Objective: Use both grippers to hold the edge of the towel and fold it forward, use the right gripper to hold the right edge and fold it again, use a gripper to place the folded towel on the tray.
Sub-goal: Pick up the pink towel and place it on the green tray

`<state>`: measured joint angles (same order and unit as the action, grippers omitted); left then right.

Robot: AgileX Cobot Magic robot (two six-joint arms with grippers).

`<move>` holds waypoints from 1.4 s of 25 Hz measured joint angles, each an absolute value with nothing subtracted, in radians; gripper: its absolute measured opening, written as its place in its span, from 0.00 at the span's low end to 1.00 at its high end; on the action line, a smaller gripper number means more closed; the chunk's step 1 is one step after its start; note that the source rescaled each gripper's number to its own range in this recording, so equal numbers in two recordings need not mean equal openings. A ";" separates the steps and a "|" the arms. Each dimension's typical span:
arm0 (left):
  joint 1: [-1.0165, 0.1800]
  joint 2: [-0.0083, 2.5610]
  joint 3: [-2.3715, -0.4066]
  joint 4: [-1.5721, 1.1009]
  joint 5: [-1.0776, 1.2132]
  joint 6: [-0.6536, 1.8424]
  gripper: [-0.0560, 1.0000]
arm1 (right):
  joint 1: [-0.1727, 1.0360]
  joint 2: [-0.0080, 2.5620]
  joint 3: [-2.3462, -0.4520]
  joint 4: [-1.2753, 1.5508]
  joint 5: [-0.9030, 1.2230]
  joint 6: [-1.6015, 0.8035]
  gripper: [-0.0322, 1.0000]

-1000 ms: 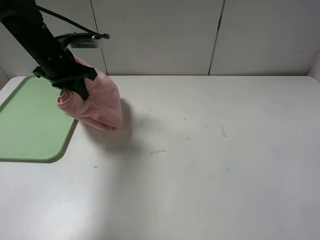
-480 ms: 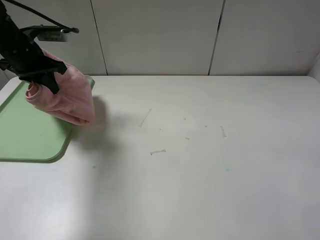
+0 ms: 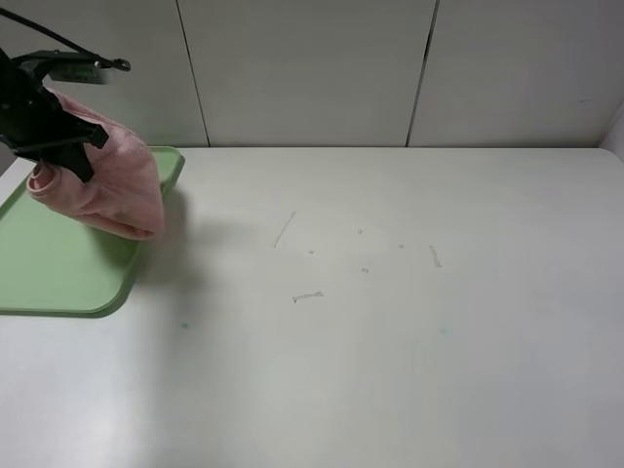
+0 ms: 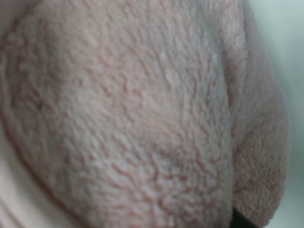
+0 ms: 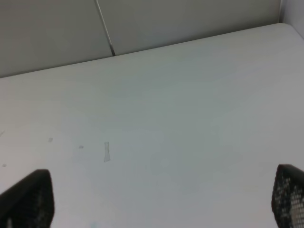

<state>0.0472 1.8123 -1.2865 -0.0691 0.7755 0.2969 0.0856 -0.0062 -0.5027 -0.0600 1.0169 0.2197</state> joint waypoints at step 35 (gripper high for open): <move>0.252 1.812 -1.021 0.033 0.620 0.300 0.18 | 0.086 -0.006 -0.503 -0.060 1.017 0.220 1.00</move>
<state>0.2519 1.8116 -1.0210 0.0328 0.6198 0.2998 0.0856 -0.0062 -0.5027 -0.0600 1.0169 0.2197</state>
